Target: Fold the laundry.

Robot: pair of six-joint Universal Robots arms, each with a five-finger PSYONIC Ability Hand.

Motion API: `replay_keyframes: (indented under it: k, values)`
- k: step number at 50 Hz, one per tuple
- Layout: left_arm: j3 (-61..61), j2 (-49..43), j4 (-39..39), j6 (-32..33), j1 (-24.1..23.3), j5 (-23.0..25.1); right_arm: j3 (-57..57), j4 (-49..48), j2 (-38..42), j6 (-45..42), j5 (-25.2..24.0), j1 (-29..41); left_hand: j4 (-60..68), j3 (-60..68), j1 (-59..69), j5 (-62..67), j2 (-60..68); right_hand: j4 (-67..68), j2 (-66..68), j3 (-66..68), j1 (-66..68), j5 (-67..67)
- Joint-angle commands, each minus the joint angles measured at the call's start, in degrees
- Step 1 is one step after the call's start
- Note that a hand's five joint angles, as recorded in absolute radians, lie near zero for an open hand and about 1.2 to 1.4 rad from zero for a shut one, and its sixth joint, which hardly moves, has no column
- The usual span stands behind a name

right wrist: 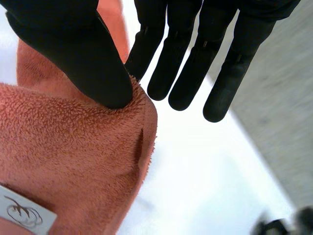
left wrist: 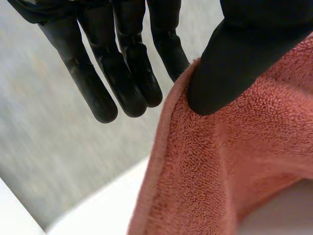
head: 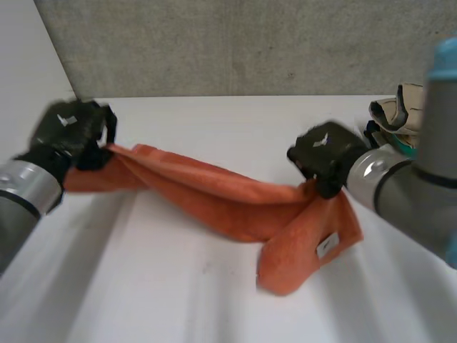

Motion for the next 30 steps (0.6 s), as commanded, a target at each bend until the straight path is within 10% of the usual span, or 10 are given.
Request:
replay_keyframes:
  k: [1, 16, 30]
  values:
    - [10.54, -21.14, 0.95, 2.56, -1.28, -0.89, -7.09, -0.8, 14.03, 0.76, 0.58, -0.03, 11.25, 11.9, 13.04, 14.05, 11.56, 11.29, 12.61, 11.87, 16.92, 14.32]
    - [46.43, -27.07, 32.15, -0.24, -6.83, -11.7, -35.41, -34.96, 17.4, 9.99, 8.49, 0.94, 11.25, 11.9, 13.04, 14.05, 11.56, 11.29, 12.61, 11.87, 16.92, 14.32]
    - [29.41, -18.28, 25.31, -1.74, -4.54, -12.76, -20.04, -33.34, 12.02, 7.97, 7.52, 0.59, 11.25, 11.9, 13.04, 14.05, 11.56, 11.29, 12.61, 11.87, 16.92, 14.32]
